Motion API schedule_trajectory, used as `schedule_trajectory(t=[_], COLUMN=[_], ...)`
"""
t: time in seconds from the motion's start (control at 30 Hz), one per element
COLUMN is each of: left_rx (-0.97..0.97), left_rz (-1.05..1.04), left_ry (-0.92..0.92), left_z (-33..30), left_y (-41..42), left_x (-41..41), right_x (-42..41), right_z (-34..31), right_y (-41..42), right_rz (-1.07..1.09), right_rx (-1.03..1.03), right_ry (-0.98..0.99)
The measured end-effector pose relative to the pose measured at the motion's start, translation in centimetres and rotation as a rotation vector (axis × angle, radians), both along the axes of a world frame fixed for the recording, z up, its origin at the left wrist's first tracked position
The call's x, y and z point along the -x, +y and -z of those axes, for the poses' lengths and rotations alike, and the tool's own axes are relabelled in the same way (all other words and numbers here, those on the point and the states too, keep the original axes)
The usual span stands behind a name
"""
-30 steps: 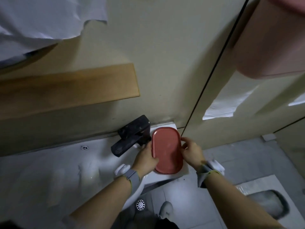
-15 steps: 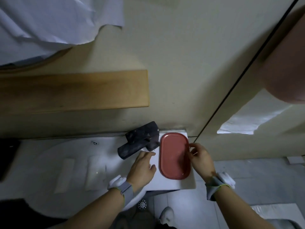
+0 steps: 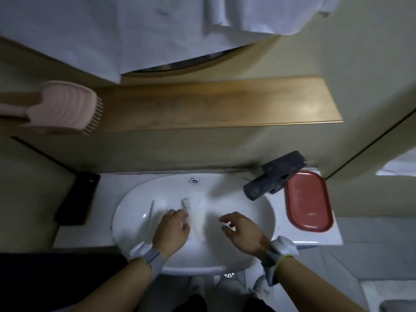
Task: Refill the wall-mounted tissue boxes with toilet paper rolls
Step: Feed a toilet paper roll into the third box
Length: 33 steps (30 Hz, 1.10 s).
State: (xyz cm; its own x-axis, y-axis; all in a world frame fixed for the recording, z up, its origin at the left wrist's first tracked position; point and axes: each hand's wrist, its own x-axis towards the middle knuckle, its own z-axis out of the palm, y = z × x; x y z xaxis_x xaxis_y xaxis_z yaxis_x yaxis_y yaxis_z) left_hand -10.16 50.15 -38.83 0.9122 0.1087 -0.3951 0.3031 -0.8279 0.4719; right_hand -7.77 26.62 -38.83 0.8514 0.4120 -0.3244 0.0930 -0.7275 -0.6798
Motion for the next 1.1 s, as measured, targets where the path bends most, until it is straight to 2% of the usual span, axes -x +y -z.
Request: schedule_trajectory(t=[0.1, 0.17, 0.27, 0.37, 0.5, 0.57, 0.67, 0.8, 0.93, 1.0, 1.1], left_rx=[-0.079, -0.091, -0.043, -0.031, -0.071, -0.014, 0.184, 0.320, 0.420, 0.455, 0.468], left_rz=[-0.054, -0.079, -0.143, -0.222, -0.189, -0.206, -0.265, -0.130, 0.101, 0.257, 0.475], left_ry=[0.055, 0.105, 0.164, 0.161, 0.141, 0.168, 0.211, 0.211, 0.247, 0.245, 0.224], left_z=[0.8, 1.4, 2.5, 3.5, 6.5, 7.7, 5.3, 1.6, -2.8, -5.2, -8.1], left_y=[5.6, 8.2, 10.1, 10.9, 11.3, 11.0, 9.5, 8.9, 7.3, 4.1, -2.2], left_x=[0.8, 1.1, 1.0, 0.5, -0.5, -1.1, -1.4, -1.3, -2.2, -2.8, -3.1], right_x=[1.3, 1.8, 2.6, 3.2, 3.3, 3.5, 3.5, 3.2, 2.8, 3.1, 3.7], right_z=[1.6, 3.0, 4.3, 4.9, 4.8, 5.3, 5.8, 4.3, -0.8, -4.0, -7.5], right_y=[6.0, 8.7, 10.5, 11.1, 10.8, 10.7, 10.4, 9.4, 7.0, 4.5, -0.1], right_rz=[-0.215, -0.273, -0.250, -0.227, -0.224, -0.206, -0.194, -0.081, 0.215, 0.381, 0.500], right_rx=[0.134, 0.200, 0.291, 0.272, 0.292, 0.268, 0.215, 0.113, -0.145, -0.284, -0.358], right_ry=[-0.086, -0.142, -0.203, -0.235, -0.289, -0.276, -0.252, -0.100, 0.025, 0.100, 0.068])
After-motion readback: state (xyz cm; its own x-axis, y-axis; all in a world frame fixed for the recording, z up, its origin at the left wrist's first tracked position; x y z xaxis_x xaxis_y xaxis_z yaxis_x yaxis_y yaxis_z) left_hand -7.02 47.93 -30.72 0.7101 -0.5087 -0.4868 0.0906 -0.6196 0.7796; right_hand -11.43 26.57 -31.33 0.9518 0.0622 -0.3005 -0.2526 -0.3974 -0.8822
